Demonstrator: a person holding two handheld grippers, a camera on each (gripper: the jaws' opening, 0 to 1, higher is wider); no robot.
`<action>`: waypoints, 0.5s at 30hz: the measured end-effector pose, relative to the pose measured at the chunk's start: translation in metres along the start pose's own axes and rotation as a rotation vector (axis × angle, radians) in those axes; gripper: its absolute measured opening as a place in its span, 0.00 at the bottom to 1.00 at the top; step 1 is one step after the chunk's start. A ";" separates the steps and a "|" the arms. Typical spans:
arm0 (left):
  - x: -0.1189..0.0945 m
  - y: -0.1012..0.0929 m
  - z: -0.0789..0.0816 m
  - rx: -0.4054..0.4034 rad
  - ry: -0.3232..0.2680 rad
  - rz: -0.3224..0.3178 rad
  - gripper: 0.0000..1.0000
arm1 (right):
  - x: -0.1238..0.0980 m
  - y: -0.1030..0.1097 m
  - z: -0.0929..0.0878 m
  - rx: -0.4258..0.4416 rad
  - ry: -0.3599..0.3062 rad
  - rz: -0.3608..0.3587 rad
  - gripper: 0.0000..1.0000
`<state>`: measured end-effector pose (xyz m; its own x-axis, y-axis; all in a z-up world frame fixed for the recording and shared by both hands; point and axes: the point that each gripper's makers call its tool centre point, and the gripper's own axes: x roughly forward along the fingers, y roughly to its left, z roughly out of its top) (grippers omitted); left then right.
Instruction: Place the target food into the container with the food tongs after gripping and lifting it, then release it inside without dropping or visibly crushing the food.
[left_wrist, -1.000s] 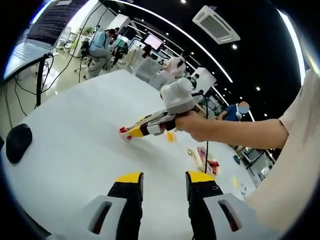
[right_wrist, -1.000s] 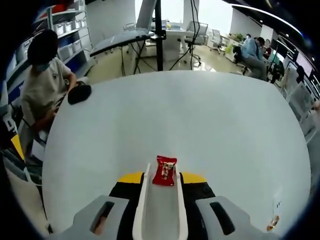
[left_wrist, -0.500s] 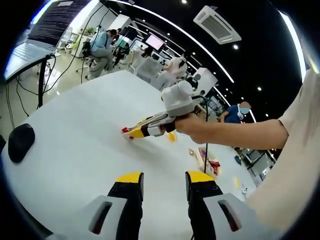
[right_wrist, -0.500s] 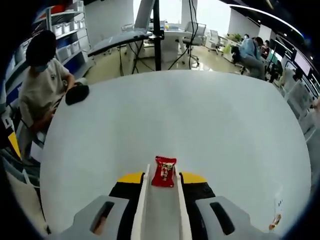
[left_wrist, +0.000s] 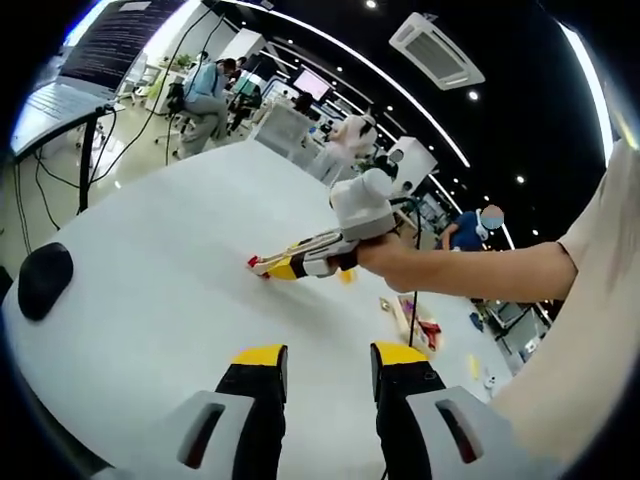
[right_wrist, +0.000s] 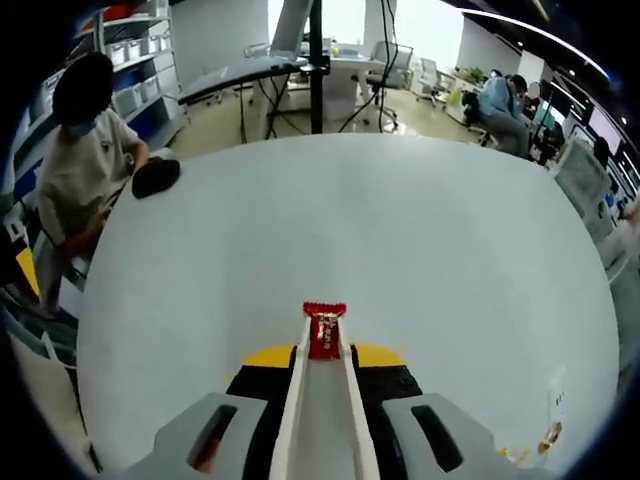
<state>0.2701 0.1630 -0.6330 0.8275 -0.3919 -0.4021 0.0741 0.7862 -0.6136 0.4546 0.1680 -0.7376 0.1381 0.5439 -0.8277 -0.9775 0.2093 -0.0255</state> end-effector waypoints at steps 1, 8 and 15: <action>0.000 0.000 0.000 -0.002 -0.001 0.001 0.32 | 0.000 0.000 0.000 0.001 -0.003 -0.002 0.20; 0.000 -0.002 -0.001 -0.002 0.001 -0.002 0.32 | -0.006 -0.001 -0.002 0.019 -0.015 -0.005 0.20; 0.006 -0.012 0.001 0.017 0.008 -0.024 0.32 | -0.025 -0.007 -0.002 0.085 -0.056 -0.010 0.20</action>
<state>0.2752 0.1520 -0.6275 0.8207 -0.4147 -0.3930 0.1033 0.7842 -0.6118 0.4575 0.1517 -0.7176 0.1588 0.5857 -0.7948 -0.9594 0.2815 0.0158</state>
